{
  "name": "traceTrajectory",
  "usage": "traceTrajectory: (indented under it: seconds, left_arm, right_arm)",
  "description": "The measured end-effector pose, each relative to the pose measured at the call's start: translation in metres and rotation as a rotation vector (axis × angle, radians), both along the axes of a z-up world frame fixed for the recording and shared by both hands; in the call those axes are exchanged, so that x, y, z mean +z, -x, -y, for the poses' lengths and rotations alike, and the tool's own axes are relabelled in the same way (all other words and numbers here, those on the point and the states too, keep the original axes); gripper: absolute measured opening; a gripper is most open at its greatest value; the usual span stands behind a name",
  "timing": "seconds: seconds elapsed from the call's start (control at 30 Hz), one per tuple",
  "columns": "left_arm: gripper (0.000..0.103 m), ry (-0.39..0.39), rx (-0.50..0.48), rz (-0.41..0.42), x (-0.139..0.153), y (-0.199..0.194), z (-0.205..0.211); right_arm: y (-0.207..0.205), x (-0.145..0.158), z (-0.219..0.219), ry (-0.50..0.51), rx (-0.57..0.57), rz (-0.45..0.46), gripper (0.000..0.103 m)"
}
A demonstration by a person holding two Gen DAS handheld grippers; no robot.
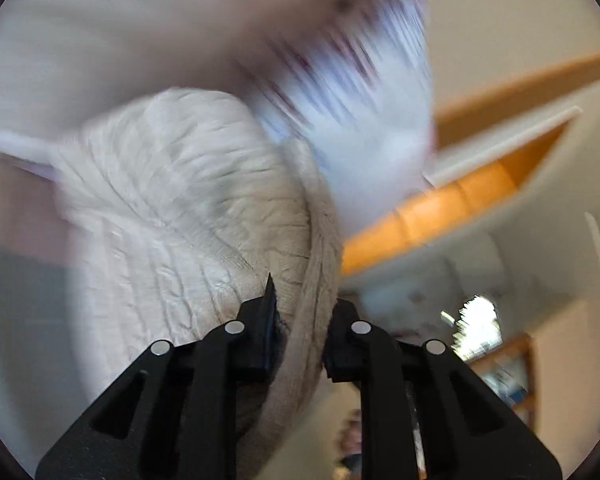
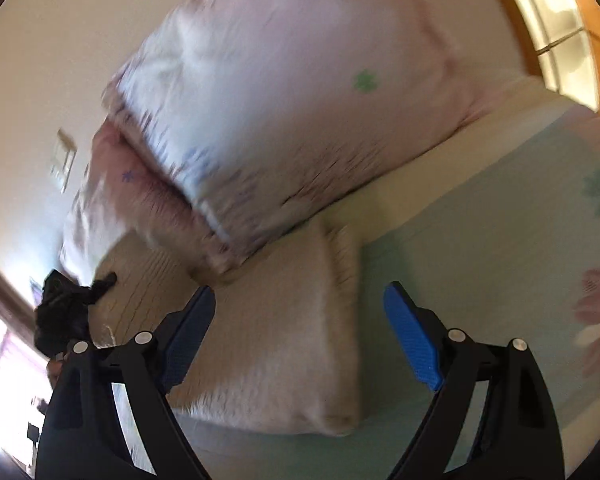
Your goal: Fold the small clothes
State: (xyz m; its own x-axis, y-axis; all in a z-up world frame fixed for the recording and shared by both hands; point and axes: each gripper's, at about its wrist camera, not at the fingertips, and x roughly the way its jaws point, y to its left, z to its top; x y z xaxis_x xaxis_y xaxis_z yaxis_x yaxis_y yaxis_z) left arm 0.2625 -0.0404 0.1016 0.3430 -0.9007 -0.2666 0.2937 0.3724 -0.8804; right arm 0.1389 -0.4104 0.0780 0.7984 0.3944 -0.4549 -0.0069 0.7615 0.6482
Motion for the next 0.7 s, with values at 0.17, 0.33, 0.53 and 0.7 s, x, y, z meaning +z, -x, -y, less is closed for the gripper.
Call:
traceTrajectory:
  seconds: [0.17,0.33,0.53,0.7]
  left_arm:
    - [0.044,0.299,-0.228,-0.231,-0.047,-0.018,0.080]
    - [0.078,-0.035,0.029,0.012,-0.019,0.015,0.008]
    - [0.080,-0.410,0.091,-0.020,-0.044,0.037,-0.011]
    - [0.082,-0.506,0.089,-0.039,-0.064,0.039,0.001]
  right_arm:
    - [-0.019,-0.010,0.028,-0.008,-0.044,-0.089,0.089]
    - [-0.034,-0.013,0.022,-0.059,0.104,-0.136,0.088]
    - [-0.073,-0.021,-0.023,0.033,0.212,-0.210,0.064]
    - [-0.097,-0.026,-0.020,0.085,0.078,-0.231,0.012]
